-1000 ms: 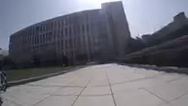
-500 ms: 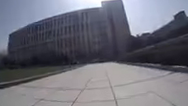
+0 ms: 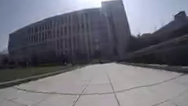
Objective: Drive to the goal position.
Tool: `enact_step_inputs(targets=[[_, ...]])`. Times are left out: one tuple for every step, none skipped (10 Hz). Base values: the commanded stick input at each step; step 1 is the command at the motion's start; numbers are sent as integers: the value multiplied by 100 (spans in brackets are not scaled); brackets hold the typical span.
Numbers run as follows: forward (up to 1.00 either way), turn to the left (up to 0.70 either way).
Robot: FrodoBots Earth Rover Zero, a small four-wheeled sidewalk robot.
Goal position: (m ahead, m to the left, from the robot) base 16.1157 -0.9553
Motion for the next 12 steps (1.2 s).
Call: enact_step_inputs(targets=[[70,0],[70,0],[70,0],[70,0],[70,0],[70,0],[70,0],[70,0],[70,0],[70,0],[70,0],[70,0]])
